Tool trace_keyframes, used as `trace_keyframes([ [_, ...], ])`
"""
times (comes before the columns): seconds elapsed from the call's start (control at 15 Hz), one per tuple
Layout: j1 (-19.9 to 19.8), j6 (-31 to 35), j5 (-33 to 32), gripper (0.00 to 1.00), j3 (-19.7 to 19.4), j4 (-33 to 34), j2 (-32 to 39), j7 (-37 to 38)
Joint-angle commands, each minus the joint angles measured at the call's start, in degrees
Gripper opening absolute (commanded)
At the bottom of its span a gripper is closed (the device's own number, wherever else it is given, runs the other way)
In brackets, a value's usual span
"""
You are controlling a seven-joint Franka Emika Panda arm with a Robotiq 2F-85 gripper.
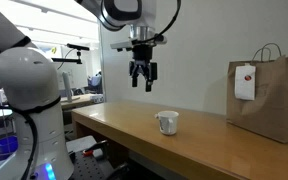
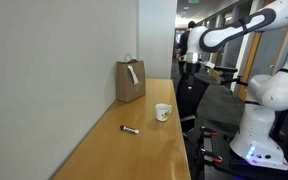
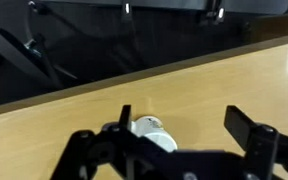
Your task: Put the marker in the mug
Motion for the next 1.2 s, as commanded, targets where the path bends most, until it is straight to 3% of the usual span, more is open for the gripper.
trace_keyframes([
  [0.0, -0.63, -0.13, 0.44, 1.0, 0.6, 0.09, 0.09, -0.36],
  [0.53, 0.6, 2.08, 0.81, 1.0, 1.67, 1.19, 2.79, 0.04],
  [0.8, 3.7, 8.31, 1.35, 1.0, 4.96, 4.52, 10.64, 1.27],
  [1.13, 6.28, 15.32, 1.72, 1.0, 10.79, 12.48, 26.5, 8.27],
])
